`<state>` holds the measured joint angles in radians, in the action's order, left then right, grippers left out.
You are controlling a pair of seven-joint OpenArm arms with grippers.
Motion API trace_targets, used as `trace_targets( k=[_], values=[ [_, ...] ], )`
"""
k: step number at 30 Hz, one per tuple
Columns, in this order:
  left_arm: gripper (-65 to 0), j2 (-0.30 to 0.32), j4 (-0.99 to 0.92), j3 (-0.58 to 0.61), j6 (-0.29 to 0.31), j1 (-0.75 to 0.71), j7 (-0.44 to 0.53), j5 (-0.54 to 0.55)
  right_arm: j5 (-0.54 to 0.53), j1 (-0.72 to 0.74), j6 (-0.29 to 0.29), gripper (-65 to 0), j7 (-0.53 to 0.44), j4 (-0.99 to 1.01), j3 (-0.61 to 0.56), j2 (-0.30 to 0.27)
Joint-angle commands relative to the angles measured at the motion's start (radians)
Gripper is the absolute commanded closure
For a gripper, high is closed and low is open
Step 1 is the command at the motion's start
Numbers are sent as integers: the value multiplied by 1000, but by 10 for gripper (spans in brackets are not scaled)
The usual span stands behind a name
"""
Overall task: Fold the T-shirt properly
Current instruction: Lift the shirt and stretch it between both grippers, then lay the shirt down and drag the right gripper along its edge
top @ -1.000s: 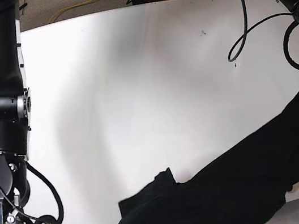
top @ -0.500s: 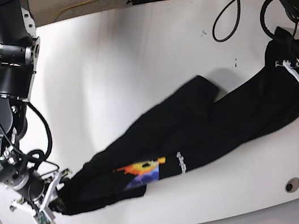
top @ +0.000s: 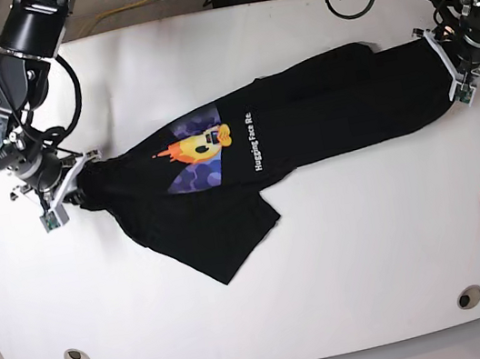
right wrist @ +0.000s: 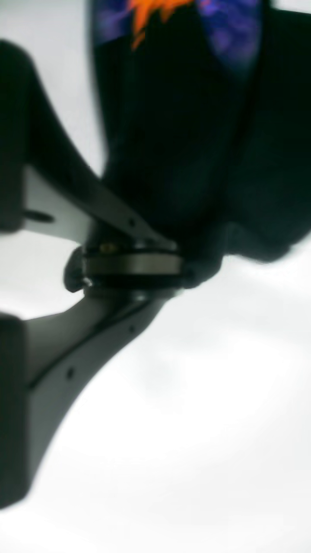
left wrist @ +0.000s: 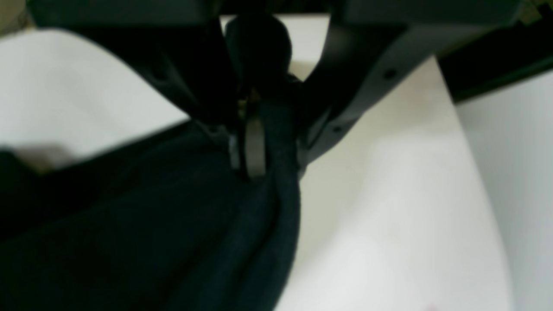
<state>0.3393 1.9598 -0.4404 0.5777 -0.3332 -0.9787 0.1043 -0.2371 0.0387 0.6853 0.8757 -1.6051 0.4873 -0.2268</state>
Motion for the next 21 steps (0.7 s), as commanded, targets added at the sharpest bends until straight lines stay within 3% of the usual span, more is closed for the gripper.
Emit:
trace_targets(
  k=[1, 14, 18, 21],
  values=[
    [-40, 30, 16, -8, -3, -40, 13, -5, -14, -43, 0, 0, -26, -76, 23, 10],
    [-39, 27, -61, -4, 0, -132, 19, 2, -14, -168, 3, -11, -26, -122, 54, 23],
    [-39, 30, -75, -4, 31, -145, 73, -5, -14, -170, 4, -170, -25, -139, 54, 23],
    [-39, 31, -75, -5, 41, -143, 76, -5, -14, -170, 4, -358, -2, -202, 54, 23]
  ],
)
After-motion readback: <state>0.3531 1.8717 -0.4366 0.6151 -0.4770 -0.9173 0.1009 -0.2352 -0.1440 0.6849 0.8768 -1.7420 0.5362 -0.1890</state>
